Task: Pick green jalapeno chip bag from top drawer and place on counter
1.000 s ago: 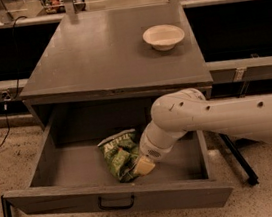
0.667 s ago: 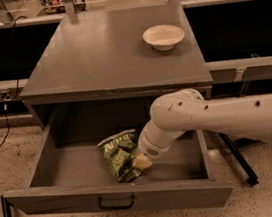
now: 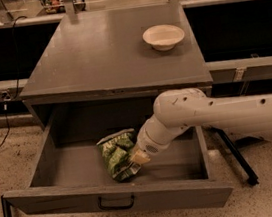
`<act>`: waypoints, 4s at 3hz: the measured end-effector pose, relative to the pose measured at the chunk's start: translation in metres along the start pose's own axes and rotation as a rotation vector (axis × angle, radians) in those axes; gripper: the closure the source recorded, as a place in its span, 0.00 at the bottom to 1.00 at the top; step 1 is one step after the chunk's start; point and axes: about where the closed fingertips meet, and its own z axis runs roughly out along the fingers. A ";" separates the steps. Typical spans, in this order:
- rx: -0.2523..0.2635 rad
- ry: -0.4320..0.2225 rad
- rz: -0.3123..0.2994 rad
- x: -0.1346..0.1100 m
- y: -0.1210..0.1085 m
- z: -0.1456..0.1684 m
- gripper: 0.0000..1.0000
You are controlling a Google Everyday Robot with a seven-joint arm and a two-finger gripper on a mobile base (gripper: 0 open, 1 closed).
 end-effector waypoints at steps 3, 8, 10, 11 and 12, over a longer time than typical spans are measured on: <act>-0.098 -0.139 -0.333 -0.158 0.000 -0.132 1.00; -0.015 -0.205 -0.382 -0.315 -0.086 -0.221 1.00; 0.148 -0.306 -0.438 -0.325 -0.133 -0.238 1.00; 0.264 -0.366 -0.445 -0.323 -0.159 -0.238 1.00; 0.358 -0.402 -0.437 -0.320 -0.178 -0.218 1.00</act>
Offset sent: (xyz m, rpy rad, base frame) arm 0.0441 0.0714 0.2814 0.1875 -0.2291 0.3933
